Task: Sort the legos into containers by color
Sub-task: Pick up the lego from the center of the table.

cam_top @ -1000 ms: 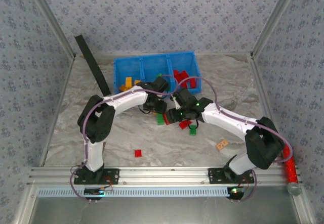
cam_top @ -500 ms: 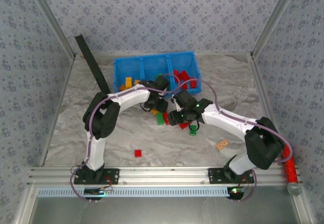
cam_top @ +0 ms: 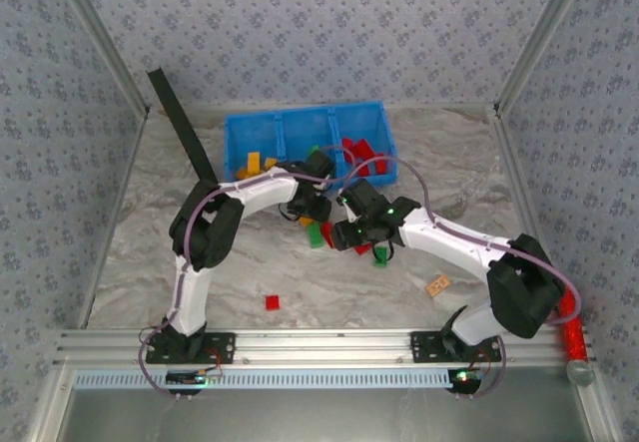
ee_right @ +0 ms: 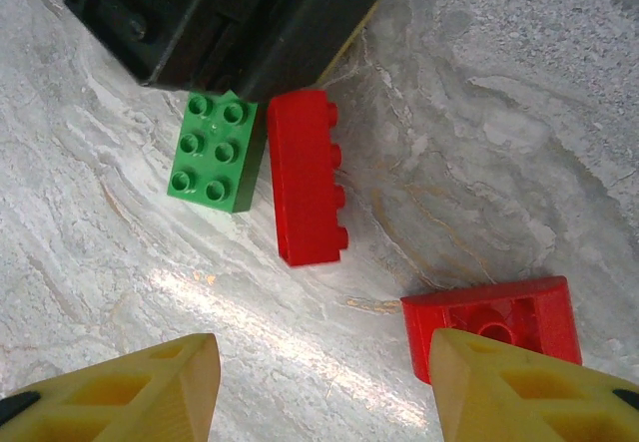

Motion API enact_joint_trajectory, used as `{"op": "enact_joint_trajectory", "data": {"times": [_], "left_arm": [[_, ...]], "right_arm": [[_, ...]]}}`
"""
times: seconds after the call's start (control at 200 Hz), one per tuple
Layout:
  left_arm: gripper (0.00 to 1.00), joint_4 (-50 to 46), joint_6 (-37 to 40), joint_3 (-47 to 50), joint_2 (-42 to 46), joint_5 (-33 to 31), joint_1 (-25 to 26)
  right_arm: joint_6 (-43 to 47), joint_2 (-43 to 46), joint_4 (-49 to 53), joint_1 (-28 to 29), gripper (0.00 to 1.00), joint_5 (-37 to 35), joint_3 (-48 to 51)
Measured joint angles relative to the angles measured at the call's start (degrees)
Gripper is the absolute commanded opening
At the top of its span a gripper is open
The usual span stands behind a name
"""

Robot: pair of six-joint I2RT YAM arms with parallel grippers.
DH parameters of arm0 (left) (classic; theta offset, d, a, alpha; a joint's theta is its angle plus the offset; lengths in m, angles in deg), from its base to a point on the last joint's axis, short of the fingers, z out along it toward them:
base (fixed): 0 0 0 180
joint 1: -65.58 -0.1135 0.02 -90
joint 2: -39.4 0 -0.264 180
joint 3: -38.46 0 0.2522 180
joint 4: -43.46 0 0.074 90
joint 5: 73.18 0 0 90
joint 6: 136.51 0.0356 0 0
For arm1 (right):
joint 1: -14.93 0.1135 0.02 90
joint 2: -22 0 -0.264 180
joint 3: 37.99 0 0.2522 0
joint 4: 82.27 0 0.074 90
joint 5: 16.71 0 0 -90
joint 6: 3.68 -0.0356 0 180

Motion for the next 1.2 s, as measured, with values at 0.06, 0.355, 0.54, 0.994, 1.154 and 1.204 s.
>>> {"op": "enact_joint_trajectory", "data": {"times": [0.06, 0.355, 0.54, 0.994, 1.154, 1.204], "left_arm": [[0.54, 0.1, 0.0, 0.0, 0.1, 0.0, 0.0], [0.45, 0.4, -0.3, 0.6, 0.3, -0.8, 0.0], [0.33, 2.3, -0.8, 3.2, 1.8, -1.2, -0.3], [0.25, -7.0, -2.8, 10.2, 12.7, 0.9, -2.2], [0.25, -10.4, -2.8, 8.0, 19.0, 0.8, -3.0], [0.25, -11.0, -2.6, 6.7, 20.4, 0.6, -3.7]], "right_arm": [[0.0, 0.2, 0.0, 0.0, 0.60, 0.0, 0.2], [0.1, 0.2, 0.0, 0.0, 0.60, 0.1, 0.2], [1.3, -1.9, 0.0, 0.0, 0.59, 0.7, -0.5], [8.2, -12.5, 0.0, -0.1, 0.60, 1.1, -7.2], [10.2, -15.0, 0.0, -0.3, 0.60, 0.6, -7.9], [10.8, -15.6, 0.0, -0.3, 0.60, 0.4, -8.1]]}}
